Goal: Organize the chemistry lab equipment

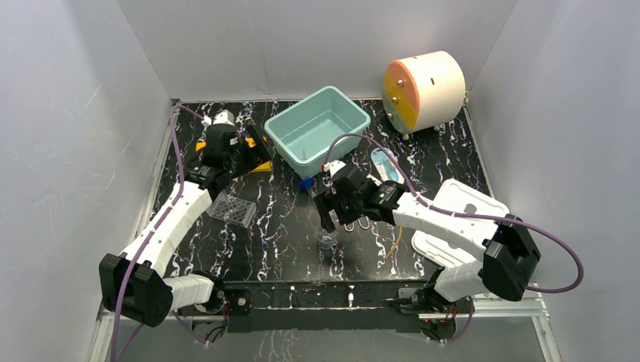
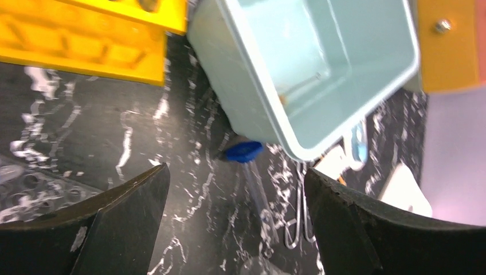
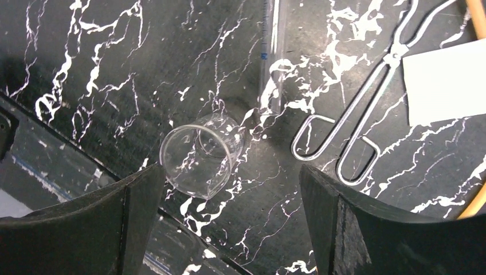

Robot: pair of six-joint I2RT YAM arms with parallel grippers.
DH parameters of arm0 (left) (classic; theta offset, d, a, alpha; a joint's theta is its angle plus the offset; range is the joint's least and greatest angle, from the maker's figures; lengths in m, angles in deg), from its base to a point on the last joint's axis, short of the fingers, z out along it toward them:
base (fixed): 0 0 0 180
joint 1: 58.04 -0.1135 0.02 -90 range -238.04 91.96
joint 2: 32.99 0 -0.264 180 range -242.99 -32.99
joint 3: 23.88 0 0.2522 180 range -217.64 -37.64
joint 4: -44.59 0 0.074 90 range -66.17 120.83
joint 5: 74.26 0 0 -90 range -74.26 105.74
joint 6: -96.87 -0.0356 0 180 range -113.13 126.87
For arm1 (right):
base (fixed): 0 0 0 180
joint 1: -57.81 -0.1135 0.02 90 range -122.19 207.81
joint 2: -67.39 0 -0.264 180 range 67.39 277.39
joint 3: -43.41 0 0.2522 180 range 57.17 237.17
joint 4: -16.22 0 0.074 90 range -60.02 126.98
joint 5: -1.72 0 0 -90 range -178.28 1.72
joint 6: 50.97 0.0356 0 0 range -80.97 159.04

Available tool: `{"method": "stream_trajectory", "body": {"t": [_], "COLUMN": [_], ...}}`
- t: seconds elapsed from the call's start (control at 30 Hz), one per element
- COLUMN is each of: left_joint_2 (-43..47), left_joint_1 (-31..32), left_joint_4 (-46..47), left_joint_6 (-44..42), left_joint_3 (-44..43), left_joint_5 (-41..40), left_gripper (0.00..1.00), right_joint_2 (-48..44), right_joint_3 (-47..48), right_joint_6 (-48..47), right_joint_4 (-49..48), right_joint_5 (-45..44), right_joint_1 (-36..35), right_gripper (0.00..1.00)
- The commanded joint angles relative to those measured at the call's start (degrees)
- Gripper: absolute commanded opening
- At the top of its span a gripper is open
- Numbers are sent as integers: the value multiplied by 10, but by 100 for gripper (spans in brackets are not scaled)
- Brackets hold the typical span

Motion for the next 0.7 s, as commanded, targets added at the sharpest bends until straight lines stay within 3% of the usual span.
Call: {"method": "stream_trajectory", "body": {"t": [0.0, 0.2, 0.47, 0.67], "left_joint_2": [2, 5, 3, -42], "left_joint_1": [11, 80, 208, 296], "left_joint_4": [32, 36, 22, -17], "left_joint_6": [-1, -63, -144, -198], "left_joint_3": [24, 60, 87, 81], "left_joint_5": [171, 274, 241, 174], "left_gripper": [83, 85, 96, 98], "right_joint_2": [-33, -101, -159, -158], "right_joint_3": [-19, -71, -146, -168], "right_joint_6": [62, 133, 241, 272], "right_joint_4": [-34, -75, -25, 0], "right_joint_5": [-59, -71, -34, -20], "right_joint_1": [3, 56, 207, 245], "right_gripper": [94, 93, 93, 92]}}
